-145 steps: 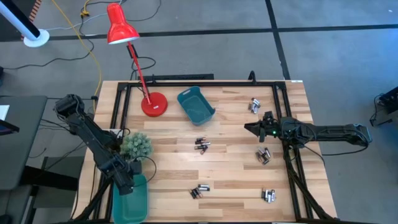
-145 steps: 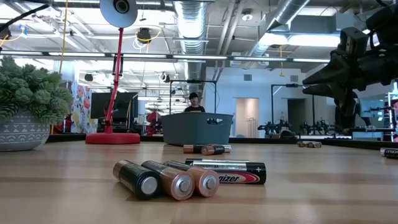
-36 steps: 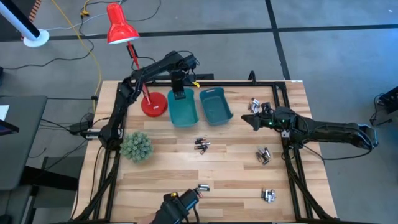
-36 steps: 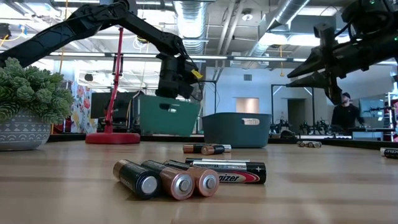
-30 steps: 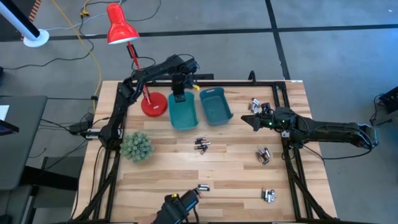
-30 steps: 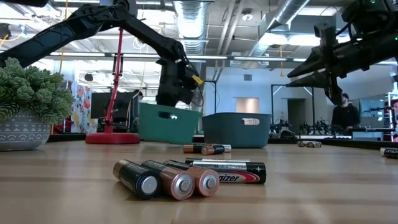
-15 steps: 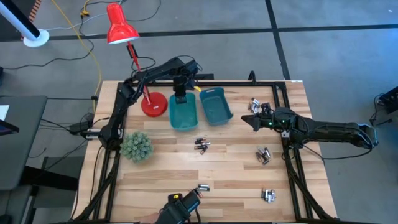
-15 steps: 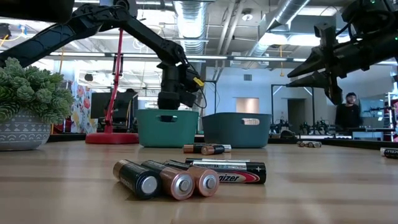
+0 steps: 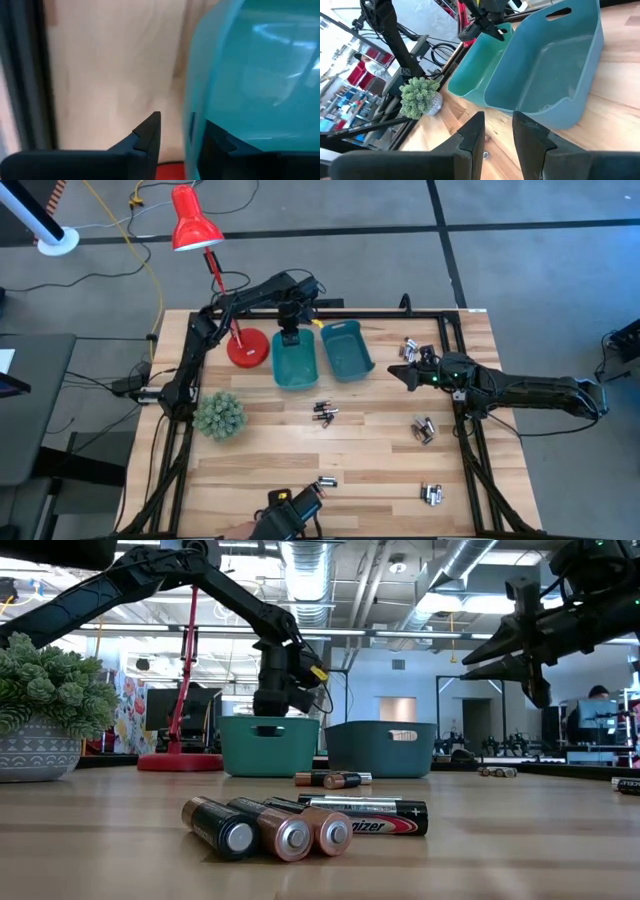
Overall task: Sort batteries
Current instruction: Move the green bin into the top left of the table, then put the black and silver battery into the blue bin
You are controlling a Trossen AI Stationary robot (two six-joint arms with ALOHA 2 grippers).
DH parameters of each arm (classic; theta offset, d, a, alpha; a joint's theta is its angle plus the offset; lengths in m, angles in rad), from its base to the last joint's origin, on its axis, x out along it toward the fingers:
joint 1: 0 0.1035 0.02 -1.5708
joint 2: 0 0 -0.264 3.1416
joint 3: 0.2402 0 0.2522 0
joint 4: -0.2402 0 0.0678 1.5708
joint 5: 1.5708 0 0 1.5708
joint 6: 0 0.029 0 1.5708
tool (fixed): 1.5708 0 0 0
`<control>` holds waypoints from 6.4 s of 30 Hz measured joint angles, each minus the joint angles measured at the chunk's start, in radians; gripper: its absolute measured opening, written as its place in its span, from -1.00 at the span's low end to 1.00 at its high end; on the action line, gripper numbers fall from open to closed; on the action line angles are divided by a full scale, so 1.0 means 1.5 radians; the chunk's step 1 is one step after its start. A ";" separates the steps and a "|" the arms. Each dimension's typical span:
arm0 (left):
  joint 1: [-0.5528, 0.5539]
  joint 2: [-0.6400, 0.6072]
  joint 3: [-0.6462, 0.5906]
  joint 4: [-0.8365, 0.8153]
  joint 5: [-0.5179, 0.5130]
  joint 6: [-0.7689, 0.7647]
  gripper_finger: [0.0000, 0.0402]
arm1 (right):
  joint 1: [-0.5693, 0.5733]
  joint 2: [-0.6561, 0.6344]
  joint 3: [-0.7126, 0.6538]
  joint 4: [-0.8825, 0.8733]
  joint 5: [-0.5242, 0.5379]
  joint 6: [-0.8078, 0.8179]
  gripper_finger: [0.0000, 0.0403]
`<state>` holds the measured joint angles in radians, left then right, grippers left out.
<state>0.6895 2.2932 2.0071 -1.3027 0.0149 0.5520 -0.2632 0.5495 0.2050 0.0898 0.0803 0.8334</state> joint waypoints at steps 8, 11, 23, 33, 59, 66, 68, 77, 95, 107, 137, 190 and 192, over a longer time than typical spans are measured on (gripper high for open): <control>0.000 -0.028 0.000 -0.016 -0.014 -0.009 -0.49 | -0.019 0.000 0.000 0.016 0.000 -0.021 -0.41; 0.000 -0.049 0.000 -0.016 -0.014 -0.013 -0.49 | -0.028 0.000 0.001 0.015 0.000 -0.025 -0.41; -0.002 -0.166 0.000 -0.018 -0.013 -0.129 -0.49 | -0.036 0.000 0.023 0.014 0.000 -0.070 -0.41; -0.080 -0.301 -0.008 0.036 0.063 -0.250 -0.49 | -0.036 0.000 0.136 -0.059 0.000 -0.196 -0.41; -0.441 -0.698 -0.670 0.665 -0.053 -0.684 -0.49 | -0.032 0.009 0.275 -0.340 -0.002 -0.282 -0.41; -0.442 -0.700 -0.675 0.669 -0.079 -0.616 -0.49 | -0.031 0.051 0.275 -0.342 -0.002 -0.299 -0.41; -0.442 -0.700 -0.687 0.683 -0.104 -0.582 -0.49 | -0.031 0.062 0.276 -0.340 -0.002 -0.300 -0.41; -0.435 -0.739 -0.901 0.989 -0.120 -0.549 -0.49 | -0.044 0.120 0.361 -0.429 0.006 -0.300 -0.41; -0.314 -0.851 -0.922 0.943 -0.082 -0.513 -0.49 | -0.339 0.417 0.483 -0.730 -0.002 -0.325 -0.41; -0.307 -0.858 -0.922 0.939 -0.083 -0.539 -0.49 | -0.504 0.557 0.483 -0.625 -0.073 -0.498 -0.18; -0.307 -0.858 -0.922 0.950 -0.092 -0.604 -0.49 | -0.511 0.852 0.650 -0.678 -0.064 -0.574 -0.29; -0.307 -0.858 -0.922 0.949 -0.090 -0.602 -0.49 | -0.539 0.834 0.651 -0.704 -0.045 -0.579 -0.41; -0.307 -0.858 -0.922 0.949 -0.090 -0.602 -0.49 | -0.536 0.834 0.651 -0.701 -0.045 -0.579 -0.41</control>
<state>0.2291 1.0061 0.6247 0.1210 -0.1207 -0.3511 -1.0669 1.8011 1.1812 -0.9619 0.0135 -0.0353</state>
